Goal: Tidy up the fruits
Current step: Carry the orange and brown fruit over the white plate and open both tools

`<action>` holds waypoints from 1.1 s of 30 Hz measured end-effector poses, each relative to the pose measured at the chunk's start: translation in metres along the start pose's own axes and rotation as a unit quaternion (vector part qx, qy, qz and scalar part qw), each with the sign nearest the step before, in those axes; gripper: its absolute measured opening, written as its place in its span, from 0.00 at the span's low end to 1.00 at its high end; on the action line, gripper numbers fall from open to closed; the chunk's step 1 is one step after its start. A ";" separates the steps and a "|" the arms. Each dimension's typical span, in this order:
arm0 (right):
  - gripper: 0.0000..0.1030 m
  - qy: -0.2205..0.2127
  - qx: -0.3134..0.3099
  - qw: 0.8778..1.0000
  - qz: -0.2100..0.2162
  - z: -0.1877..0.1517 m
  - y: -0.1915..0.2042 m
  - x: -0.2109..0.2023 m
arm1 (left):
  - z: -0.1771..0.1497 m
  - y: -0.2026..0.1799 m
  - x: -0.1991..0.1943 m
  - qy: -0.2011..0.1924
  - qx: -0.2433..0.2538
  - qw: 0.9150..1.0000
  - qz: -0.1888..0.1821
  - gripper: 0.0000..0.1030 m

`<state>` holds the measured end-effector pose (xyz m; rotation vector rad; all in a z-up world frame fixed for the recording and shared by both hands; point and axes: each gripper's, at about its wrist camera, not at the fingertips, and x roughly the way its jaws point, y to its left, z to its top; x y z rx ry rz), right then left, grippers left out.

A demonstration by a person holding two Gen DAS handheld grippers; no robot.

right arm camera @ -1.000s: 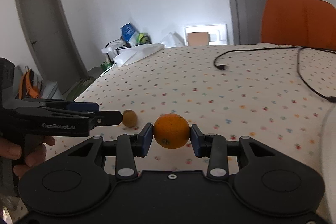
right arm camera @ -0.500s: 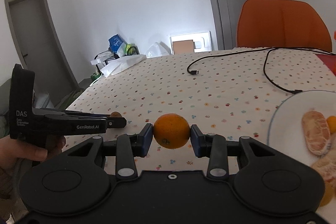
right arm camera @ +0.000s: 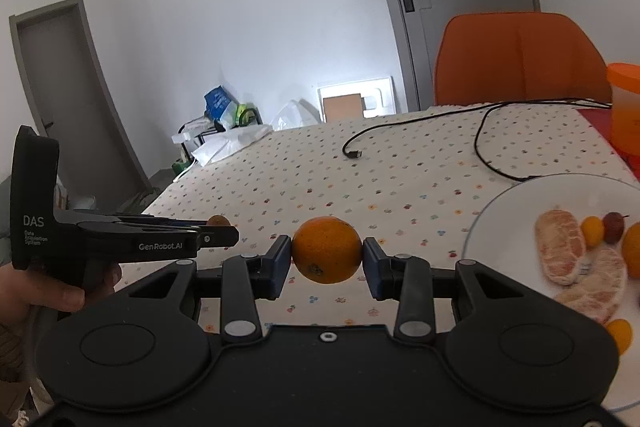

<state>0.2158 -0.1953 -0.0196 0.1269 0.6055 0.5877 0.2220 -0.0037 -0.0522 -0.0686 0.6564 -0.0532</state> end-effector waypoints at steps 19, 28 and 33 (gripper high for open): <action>0.36 -0.048 0.022 0.998 -0.034 -0.006 -0.035 -0.059 | 0.013 -0.070 -0.024 -0.037 0.034 0.998 -0.050 0.24; 0.36 -0.059 0.033 0.997 -0.047 -0.011 -0.050 -0.076 | 0.015 -0.099 -0.024 -0.039 0.048 0.995 -0.072 0.24; 0.36 -0.065 0.041 0.995 -0.056 -0.014 -0.060 -0.082 | 0.016 -0.113 -0.021 -0.039 0.056 0.994 -0.080 0.24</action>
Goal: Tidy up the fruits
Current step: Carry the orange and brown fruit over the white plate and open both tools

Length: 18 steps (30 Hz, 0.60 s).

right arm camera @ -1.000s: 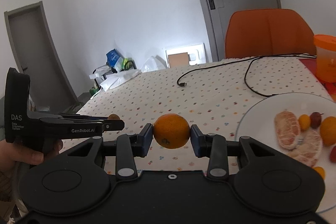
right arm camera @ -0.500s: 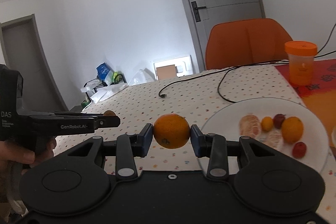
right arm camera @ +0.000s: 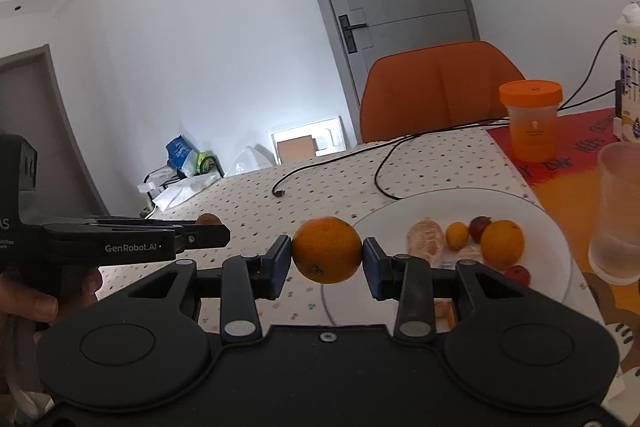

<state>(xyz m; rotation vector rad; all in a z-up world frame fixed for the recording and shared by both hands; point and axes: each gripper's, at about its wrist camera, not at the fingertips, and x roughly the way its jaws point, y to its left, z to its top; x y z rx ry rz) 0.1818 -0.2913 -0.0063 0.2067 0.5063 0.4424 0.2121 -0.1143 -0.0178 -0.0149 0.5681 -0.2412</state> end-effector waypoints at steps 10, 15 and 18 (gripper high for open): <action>0.36 -0.006 0.018 1.000 -0.013 -0.004 -0.023 -0.004 | 0.004 -0.024 0.018 0.008 0.017 1.000 -0.018 0.24; 0.36 -0.010 0.028 0.999 -0.019 -0.005 -0.034 -0.004 | 0.008 -0.036 0.028 0.011 0.023 0.999 -0.025 0.24; 0.36 -0.010 0.034 0.999 -0.022 -0.008 -0.041 -0.004 | 0.009 -0.042 0.035 0.013 0.024 0.999 -0.030 0.24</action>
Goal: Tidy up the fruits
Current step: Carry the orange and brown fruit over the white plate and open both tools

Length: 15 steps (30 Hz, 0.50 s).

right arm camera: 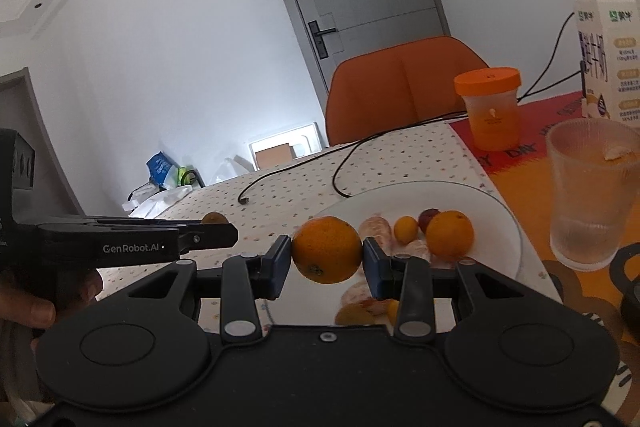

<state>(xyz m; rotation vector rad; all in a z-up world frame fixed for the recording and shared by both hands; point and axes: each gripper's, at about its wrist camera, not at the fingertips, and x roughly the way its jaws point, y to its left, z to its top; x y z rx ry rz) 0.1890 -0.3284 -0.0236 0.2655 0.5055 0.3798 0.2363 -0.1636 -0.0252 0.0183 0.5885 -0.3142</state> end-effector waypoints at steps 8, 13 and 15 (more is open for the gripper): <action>0.36 0.003 0.012 1.000 -0.009 -0.003 -0.014 0.006 | 0.003 -0.013 0.025 0.013 0.003 1.000 -0.025 0.24; 0.36 0.006 0.018 1.000 -0.017 -0.004 -0.021 0.011 | 0.002 -0.015 0.034 0.009 0.002 1.000 -0.022 0.27; 0.36 0.007 0.020 1.000 -0.018 -0.005 -0.023 0.012 | 0.002 -0.009 0.035 0.012 -0.007 1.000 -0.015 0.27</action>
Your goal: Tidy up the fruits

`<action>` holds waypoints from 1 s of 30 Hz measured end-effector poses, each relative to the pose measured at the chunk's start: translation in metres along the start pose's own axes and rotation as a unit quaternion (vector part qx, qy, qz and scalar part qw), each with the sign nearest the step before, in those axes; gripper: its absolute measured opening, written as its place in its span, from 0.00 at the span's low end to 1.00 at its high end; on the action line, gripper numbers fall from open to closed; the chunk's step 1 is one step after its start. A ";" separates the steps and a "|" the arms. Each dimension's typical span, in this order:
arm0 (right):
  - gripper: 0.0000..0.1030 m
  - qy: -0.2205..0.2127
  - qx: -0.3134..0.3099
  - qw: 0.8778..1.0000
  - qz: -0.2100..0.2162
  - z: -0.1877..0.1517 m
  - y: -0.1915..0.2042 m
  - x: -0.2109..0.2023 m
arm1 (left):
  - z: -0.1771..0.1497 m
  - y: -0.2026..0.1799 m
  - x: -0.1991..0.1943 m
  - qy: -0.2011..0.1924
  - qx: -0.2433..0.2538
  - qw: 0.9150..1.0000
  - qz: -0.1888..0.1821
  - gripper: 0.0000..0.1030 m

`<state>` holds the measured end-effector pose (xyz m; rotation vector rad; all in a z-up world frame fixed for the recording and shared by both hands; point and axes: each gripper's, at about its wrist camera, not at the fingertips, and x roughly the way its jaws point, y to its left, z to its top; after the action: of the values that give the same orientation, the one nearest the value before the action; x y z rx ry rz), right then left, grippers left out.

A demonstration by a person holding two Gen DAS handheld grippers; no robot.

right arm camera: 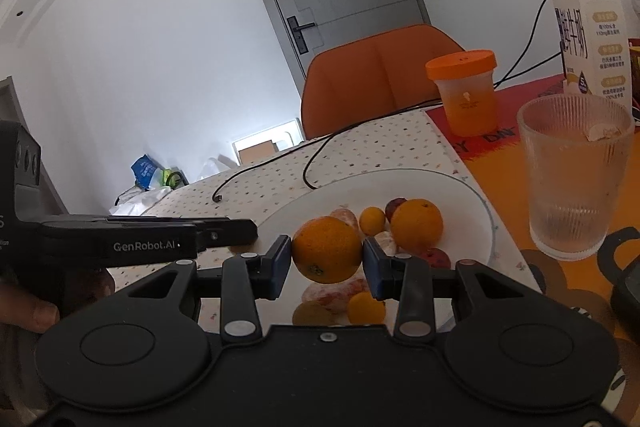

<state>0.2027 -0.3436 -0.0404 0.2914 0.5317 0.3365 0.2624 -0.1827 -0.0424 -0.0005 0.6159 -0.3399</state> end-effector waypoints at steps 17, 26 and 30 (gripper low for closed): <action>0.46 0.008 -0.015 0.999 0.031 -0.002 0.029 0.013 | -0.019 0.056 -0.030 0.009 -0.052 0.998 0.044 0.31; 0.65 -0.003 -0.015 0.999 0.034 -0.002 0.042 0.001 | -0.029 0.078 -0.064 -0.006 -0.086 0.994 0.070 0.60; 0.72 -0.006 -0.025 0.999 0.040 -0.004 0.054 -0.005 | -0.035 0.082 -0.080 -0.014 -0.094 0.992 0.083 0.75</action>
<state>0.1839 -0.2963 -0.0225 0.2669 0.5002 0.4240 0.2071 -0.0768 -0.0342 -0.1331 0.6138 -0.1201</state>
